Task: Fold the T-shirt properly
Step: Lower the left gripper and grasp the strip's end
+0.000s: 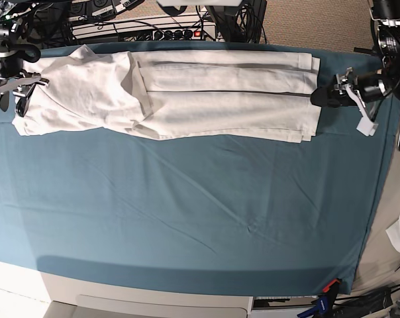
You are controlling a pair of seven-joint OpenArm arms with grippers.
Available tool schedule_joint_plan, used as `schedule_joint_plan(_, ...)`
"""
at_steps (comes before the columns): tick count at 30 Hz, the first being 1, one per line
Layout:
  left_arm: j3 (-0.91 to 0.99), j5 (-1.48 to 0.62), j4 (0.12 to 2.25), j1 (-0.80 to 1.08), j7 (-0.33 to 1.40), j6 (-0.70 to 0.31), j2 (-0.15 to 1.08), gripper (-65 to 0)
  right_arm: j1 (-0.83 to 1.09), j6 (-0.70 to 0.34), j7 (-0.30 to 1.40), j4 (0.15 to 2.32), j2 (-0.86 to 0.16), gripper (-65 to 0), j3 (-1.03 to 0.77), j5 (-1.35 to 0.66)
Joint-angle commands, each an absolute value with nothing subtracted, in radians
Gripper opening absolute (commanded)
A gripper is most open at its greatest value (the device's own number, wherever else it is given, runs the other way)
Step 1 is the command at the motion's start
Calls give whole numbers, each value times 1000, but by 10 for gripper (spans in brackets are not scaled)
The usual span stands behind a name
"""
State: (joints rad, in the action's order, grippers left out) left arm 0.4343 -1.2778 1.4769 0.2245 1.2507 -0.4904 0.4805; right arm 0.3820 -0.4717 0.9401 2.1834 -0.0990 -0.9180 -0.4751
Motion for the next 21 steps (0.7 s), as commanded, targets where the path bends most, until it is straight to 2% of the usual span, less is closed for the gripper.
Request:
schedule_joint_plan(1,440,-1287,1489,225,1248,-491,483,-286,382,-474,908,2196,-111,-362,-924,-485)
schedule_joint_plan(15,361,-1294,1489,247,1248,-498,443,-299,382,-474,908,2196,-116,-362,-924,-485)
schedule_joint_plan(16,357,-1294,1489,247,1247,-499,443,-314,382,-474,908,2196,-116,-362,-924,-485)
schedule_joint_plan(21,356,-1293,1490,246,1236,-499,443,-476,382,-473,908,2196,-116,-362,-924,-485)
